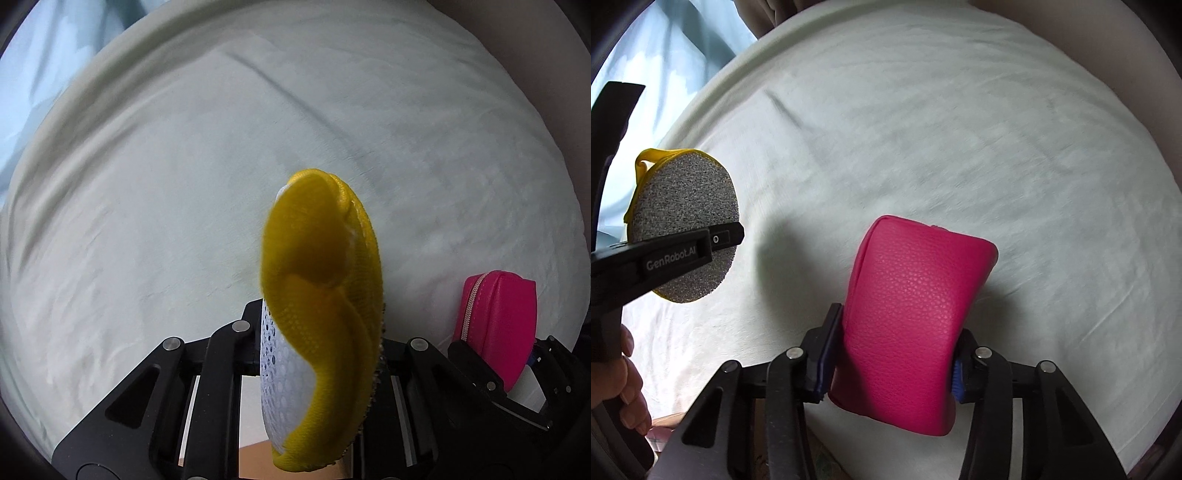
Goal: Organize soft objects
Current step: 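Carry the mirror and pink pouch over the box with both tools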
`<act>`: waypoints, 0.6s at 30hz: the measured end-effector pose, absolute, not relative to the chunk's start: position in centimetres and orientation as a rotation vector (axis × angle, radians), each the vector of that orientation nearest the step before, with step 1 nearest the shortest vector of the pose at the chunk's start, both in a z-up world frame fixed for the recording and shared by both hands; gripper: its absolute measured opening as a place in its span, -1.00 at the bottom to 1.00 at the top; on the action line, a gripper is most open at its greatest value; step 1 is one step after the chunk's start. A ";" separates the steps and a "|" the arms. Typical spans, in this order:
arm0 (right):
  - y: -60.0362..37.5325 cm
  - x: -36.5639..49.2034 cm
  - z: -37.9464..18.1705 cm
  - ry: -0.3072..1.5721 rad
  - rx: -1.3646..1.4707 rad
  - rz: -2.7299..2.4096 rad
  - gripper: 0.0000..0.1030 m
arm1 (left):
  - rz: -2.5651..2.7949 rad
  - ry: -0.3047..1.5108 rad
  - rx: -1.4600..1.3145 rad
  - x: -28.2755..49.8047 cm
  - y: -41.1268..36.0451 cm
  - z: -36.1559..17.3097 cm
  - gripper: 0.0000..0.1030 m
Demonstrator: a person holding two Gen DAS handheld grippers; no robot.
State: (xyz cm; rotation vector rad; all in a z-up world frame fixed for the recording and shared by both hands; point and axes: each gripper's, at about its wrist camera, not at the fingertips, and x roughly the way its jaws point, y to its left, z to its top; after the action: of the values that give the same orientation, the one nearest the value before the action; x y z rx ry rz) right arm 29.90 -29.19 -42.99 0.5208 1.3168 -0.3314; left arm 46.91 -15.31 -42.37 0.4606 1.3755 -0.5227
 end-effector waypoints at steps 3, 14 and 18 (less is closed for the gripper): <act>-30.1 29.4 -41.2 1.290 0.514 -0.326 -0.15 | -0.533 1.347 0.454 46.0 -15.6 -39.8 -0.74; -29.7 28.0 -31.9 1.168 0.394 -0.251 -0.16 | -0.511 1.235 0.373 40.7 -11.7 -29.1 -0.74; -29.1 26.7 -27.5 1.101 0.335 -0.214 -0.16 | -0.490 1.187 0.308 38.4 -10.4 -24.8 -0.74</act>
State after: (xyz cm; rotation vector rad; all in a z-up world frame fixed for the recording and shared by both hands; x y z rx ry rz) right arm 26.72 -29.10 -27.50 0.3348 1.1014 -0.2135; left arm 38.44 -10.39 -24.82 0.3085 1.1865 -0.4895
